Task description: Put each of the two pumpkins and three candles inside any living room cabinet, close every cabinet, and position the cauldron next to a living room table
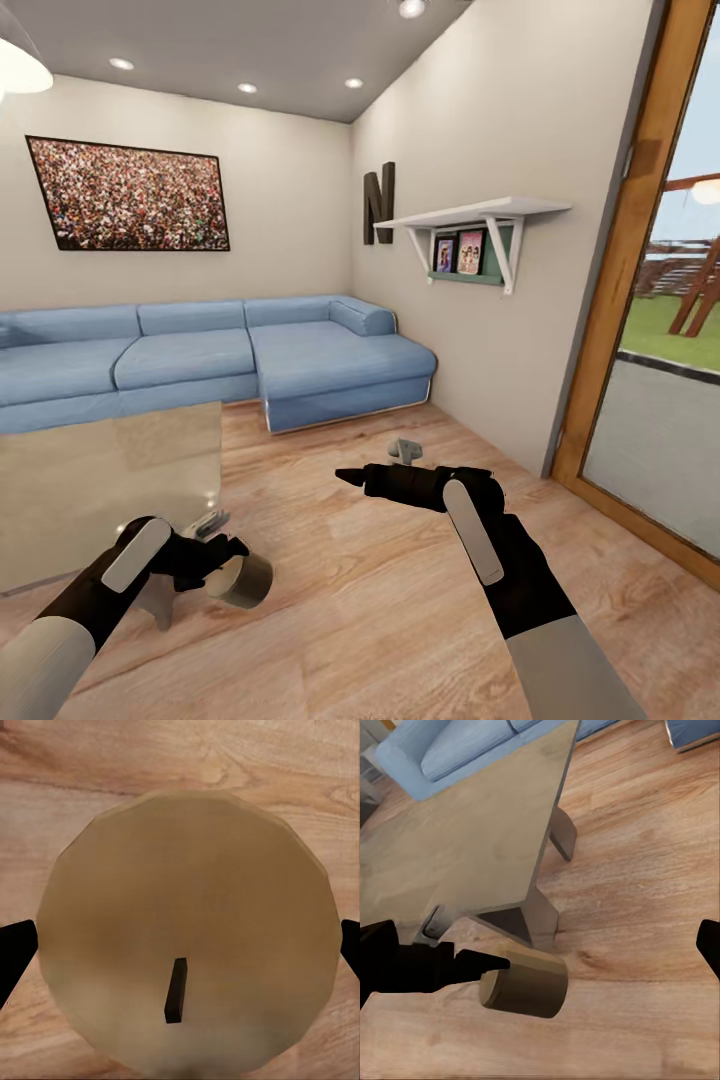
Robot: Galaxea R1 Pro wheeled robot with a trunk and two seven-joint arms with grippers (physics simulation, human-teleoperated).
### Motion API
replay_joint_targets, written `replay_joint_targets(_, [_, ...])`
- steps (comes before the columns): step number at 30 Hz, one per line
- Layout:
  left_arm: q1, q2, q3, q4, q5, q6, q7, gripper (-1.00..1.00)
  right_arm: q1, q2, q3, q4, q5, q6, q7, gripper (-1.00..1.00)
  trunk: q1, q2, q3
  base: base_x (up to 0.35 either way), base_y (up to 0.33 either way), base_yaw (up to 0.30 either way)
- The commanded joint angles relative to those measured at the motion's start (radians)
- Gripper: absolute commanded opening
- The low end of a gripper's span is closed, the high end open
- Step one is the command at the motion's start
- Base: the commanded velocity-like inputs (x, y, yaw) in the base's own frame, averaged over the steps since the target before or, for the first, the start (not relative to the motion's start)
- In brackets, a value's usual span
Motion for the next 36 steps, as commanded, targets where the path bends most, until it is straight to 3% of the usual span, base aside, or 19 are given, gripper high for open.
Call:
replay_joint_targets(1, [-0.001, 0.001, -0.004, -0.001, 0.013, -0.001, 0.008, -1.0, -0.001, 0.0, -0.001, -0.001, 0.008, 0.004, 0.007, 1.0, -0.001, -0.001, -0.001, -0.222, 0.04, 0.223])
replay_joint_targets(36, [-0.001, 0.002, -0.004, 0.0, 0.012, -0.001, 0.01, -1.0, -0.001, 0.003, 0.0, 0.001, 0.008, 0.005, 0.005, 1.0, -0.001, -0.001, 0.014, -0.096, 0.038, 0.252])
